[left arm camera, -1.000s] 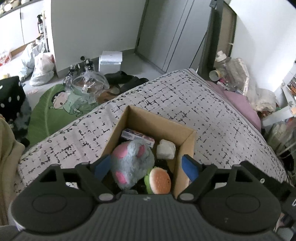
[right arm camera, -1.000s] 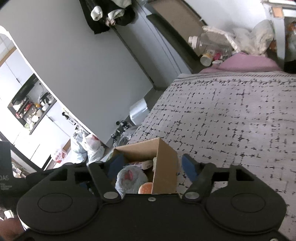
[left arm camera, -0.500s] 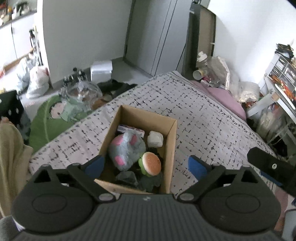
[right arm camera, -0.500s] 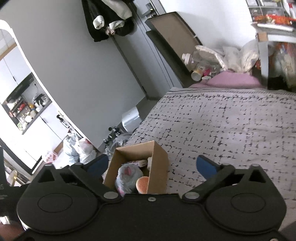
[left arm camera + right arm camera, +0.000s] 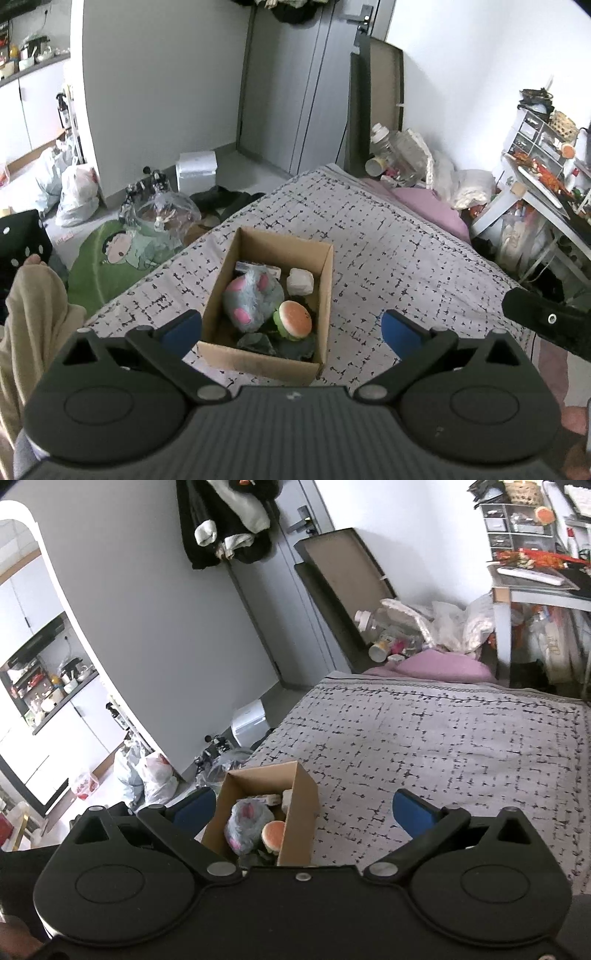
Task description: Organize soft objects
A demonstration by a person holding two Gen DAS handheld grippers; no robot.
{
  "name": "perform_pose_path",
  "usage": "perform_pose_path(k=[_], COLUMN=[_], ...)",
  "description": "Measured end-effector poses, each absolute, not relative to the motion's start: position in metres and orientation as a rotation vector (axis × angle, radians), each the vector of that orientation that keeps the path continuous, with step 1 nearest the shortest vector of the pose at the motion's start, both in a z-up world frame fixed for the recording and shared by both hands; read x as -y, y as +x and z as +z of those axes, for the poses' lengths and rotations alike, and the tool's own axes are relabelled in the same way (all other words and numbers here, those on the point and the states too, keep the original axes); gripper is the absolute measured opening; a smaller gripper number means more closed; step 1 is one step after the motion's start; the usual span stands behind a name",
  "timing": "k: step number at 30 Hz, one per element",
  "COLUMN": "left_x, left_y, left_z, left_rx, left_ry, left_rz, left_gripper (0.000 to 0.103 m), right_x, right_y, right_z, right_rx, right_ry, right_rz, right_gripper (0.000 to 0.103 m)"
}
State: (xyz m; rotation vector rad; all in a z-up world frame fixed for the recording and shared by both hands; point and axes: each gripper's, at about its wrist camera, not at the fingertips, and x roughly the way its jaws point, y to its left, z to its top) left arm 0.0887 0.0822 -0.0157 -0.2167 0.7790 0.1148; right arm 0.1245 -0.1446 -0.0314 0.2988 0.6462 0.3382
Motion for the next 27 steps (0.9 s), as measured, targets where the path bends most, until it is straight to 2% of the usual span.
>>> perform_pose_path(k=[17,27], left_x=[-0.068,-0.052], left_y=[0.039,0.018], left_z=[0.010,0.008], left_rx=[-0.735,-0.728], left_ry=[-0.147,-0.109], left_rz=[0.106,0.106], left_gripper=[0.103,0.103], right_x=[0.168,0.186], right_y=[0.077,0.057], right_z=[-0.026,-0.032], right_rx=[-0.664,-0.667], right_ry=[0.247,0.237], right_rz=[0.339,0.349], right_gripper=[0.103,0.103])
